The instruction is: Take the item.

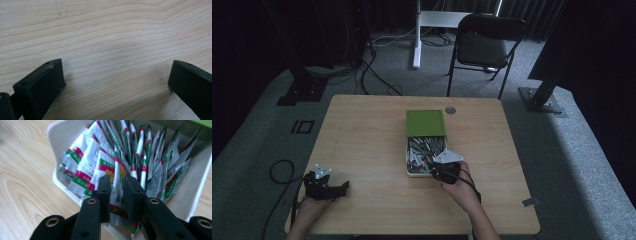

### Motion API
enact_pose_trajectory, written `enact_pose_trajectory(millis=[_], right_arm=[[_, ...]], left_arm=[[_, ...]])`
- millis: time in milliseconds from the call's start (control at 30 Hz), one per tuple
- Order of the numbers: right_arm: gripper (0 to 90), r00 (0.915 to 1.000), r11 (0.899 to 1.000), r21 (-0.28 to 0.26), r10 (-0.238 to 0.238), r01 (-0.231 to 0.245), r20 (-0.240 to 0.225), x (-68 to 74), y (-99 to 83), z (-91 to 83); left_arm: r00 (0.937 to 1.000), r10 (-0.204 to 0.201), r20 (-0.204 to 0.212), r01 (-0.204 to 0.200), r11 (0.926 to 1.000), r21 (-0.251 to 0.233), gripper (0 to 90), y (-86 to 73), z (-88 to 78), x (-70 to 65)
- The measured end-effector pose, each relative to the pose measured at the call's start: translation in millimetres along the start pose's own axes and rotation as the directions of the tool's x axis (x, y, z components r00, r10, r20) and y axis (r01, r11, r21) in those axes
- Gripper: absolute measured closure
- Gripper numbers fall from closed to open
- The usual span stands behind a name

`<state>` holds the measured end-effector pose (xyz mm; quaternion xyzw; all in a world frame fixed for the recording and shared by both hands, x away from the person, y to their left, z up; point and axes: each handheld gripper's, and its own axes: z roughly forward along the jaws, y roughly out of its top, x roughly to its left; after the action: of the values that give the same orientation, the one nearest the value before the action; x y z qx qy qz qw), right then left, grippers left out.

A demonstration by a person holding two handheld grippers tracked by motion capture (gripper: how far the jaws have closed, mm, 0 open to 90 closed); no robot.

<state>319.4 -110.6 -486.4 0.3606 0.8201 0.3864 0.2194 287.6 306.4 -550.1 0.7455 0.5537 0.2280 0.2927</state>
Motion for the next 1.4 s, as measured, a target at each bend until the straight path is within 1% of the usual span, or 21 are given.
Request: enact_pose_trajectory(millis=[133, 300, 333, 533, 633, 733, 767, 867, 933, 1000, 1200, 1333, 1400], right_arm=[[75.2, 0.9999, 1.0, 0.002, 0.009, -0.009, 0.008, 0.6, -0.6, 5.1], [75.0, 0.9996, 1.0, 0.007, 0.002, -0.002, 0.027, 0.8, 0.6, 8.4], [75.0, 0.9996, 1.0, 0.007, 0.008, -0.008, 0.029, 0.9, 0.5, 9.2], [75.9, 0.9985, 1.0, 0.017, -0.022, 0.021, 0.049, 3.4, -0.8, 12.8], [79.1, 0.9971, 0.999, 0.028, -0.037, 0.035, 0.066, 5.3, -0.8, 13.8], [85.8, 0.9942, 0.998, 0.041, -0.053, 0.05, 0.093, 6.0, -1.0, 14.6], [86.6, 0.994, 0.998, 0.045, -0.052, 0.048, 0.096, 5.7, -0.5, 14.4], [87.9, 0.9947, 0.998, 0.054, -0.036, 0.031, 0.096, 4.2, 2.1, 12.4], [88.0, 0.9958, 0.998, 0.055, -0.028, 0.023, 0.087, 3.1, 3.7, 10.5], [88.2, 0.9962, 0.998, 0.055, -0.03, 0.025, 0.082, 2.6, 4.7, 8.3], [88.4, 0.9982, 1.0, 0.029, -0.01, 0.008, 0.06, 1.7, 8.8, -0.9], [88.5, 0.9992, 1.0, 0.001, 0.01, -0.01, 0.038, 1.5, 14.3, -8.8], [88.4, 0.9995, 1.0, -0.009, 0.012, -0.011, 0.03, 1.9, 17.9, -14.1]], left_arm=[[1.0, 0.001, -0.001, -0.001, 1.0, 0.001, 1.3, 0.0, -0.1, 0.0], [1.0, 0.001, 0.0, -0.001, 1.0, 0.001, 1.3, 0.0, 0.0, 0.0], [1.0, 0.001, -0.001, -0.001, 1.0, 0.001, 1.3, 0.0, -0.1, 0.0], [1.0, 0.001, 0.0, -0.001, 1.0, 0.001, 1.3, 0.0, 0.0, 0.0], [1.0, 0.001, -0.001, -0.001, 1.0, 0.002, 1.3, 0.0, -0.1, 0.0], [1.0, 0.001, 0.0, -0.001, 1.0, 0.001, 1.3, 0.0, 0.0, 0.0], [1.0, 0.001, 0.0, -0.001, 1.0, 0.001, 1.3, 0.0, -0.1, 0.1], [1.0, 0.0, 0.0, 0.0, 1.0, 0.0, 1.3, 0.0, 0.0, 0.0], [1.0, -0.001, 0.0, 0.001, 1.0, 0.0, 1.3, 0.0, 0.0, -0.1], [1.0, -0.001, 0.0, 0.001, 1.0, 0.0, 1.3, 0.0, 0.0, 0.0], [1.0, -0.001, 0.0, 0.001, 1.0, 0.0, 1.3, 0.0, 0.0, -0.1], [1.0, -0.001, 0.0, 0.001, 1.0, 0.0, 1.3, 0.0, 0.0, -0.1], [1.0, -0.001, 0.0, 0.001, 1.0, 0.0, 1.3, 0.0, 0.0, -0.1]])
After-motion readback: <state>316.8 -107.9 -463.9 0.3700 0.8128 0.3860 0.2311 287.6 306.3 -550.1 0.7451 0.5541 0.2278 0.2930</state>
